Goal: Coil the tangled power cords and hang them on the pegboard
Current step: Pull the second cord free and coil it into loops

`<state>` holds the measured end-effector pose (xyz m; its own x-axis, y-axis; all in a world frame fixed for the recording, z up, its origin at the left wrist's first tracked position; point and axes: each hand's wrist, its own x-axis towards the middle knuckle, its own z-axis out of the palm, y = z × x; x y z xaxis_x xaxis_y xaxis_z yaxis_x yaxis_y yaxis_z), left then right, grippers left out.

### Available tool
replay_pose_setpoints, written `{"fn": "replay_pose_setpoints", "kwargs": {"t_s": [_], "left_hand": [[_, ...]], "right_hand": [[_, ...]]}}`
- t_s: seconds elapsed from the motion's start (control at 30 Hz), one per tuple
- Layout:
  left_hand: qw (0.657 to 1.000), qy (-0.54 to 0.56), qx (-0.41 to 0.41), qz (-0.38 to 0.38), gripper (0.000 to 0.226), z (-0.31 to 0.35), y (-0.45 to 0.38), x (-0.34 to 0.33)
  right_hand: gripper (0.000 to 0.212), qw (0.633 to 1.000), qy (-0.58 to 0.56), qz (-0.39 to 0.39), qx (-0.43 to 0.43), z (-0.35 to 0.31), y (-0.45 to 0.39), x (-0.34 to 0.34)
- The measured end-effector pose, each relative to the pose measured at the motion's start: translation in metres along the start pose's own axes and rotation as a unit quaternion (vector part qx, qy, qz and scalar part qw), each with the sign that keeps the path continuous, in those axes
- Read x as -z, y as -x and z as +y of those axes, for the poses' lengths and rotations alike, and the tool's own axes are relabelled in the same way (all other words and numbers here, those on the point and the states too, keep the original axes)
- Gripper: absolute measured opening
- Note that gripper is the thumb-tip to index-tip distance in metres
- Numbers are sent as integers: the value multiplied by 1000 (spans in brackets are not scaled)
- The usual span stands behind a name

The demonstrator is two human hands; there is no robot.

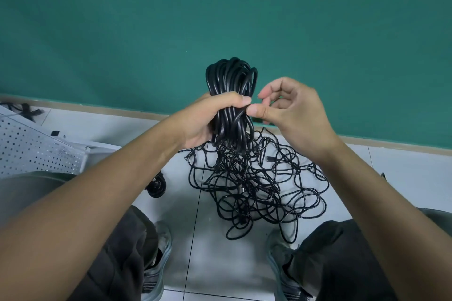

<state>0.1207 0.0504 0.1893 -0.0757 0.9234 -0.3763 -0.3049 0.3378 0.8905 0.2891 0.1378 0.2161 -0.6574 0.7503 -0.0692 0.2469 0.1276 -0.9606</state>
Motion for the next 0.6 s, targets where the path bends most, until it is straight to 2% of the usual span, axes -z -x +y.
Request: {"fn": "replay_pose_setpoints", "kwargs": {"t_s": [0.17,0.3,0.37,0.4,0.5,0.6], "left_hand": [[1000,21,12,-5,44,1,1,-1],[1000,24,7,-15,33,3,3,0],[999,19,4,-30,25,3,6,-1],[999,20,0,-35,27,4,7,-2],[999,20,-21,-28,62,1,5,-3],[998,61,-22,-27,55,-2,1,1]], "right_hand": [[16,999,18,-1,29,2,-4,5],[16,999,22,5,37,1,-4,5],[23,999,18,20,22,-1,-3,6],[30,999,19,27,18,-2,-3,7],[42,999,45,16,-2,-2,-3,10],[31,998,38,-55,-18,-1,-6,18]]}}
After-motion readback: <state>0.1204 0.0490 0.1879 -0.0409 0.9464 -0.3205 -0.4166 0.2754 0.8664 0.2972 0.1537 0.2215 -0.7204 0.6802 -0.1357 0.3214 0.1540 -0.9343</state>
